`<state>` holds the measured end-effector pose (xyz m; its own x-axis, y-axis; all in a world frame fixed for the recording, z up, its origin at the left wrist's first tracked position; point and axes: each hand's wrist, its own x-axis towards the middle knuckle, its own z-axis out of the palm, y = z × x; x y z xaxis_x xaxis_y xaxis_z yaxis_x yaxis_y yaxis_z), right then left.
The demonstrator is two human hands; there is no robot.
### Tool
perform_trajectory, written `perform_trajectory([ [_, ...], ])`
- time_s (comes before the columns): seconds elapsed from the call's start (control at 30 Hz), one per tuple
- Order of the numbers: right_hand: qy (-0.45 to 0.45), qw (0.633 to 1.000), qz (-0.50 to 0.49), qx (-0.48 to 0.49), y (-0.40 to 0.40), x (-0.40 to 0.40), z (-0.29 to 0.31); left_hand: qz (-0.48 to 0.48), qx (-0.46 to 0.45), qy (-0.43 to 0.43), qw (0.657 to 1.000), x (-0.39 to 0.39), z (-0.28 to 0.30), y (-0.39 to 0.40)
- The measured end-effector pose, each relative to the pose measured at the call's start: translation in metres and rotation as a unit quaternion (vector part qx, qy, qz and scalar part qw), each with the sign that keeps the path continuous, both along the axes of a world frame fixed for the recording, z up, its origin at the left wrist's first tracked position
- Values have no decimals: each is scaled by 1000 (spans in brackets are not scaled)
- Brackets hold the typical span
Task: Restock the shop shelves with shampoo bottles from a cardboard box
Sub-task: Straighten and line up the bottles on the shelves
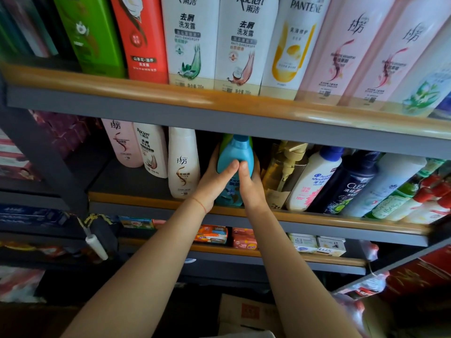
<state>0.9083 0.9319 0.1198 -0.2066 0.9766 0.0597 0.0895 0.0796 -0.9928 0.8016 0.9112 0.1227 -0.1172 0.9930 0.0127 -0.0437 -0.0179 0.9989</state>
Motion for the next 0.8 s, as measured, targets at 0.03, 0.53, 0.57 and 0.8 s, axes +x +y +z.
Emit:
perform_trajectory([
  [0.03, 2, 1000, -1, 0, 0, 1, 0, -2, 3, -1, 1000, 1, 0, 0],
  [0.53, -65, 991, -79, 89, -47, 9, -21, -57, -11, -6, 998, -10, -11, 8],
  [0.57, -93, 985, -97, 107, -48, 10, -25, -58, -11, -9, 998, -9, -12, 9],
  [0.8, -216, 929, -206, 220, -55, 13, -32, -69, -10, -15, 997, -3, -12, 8],
])
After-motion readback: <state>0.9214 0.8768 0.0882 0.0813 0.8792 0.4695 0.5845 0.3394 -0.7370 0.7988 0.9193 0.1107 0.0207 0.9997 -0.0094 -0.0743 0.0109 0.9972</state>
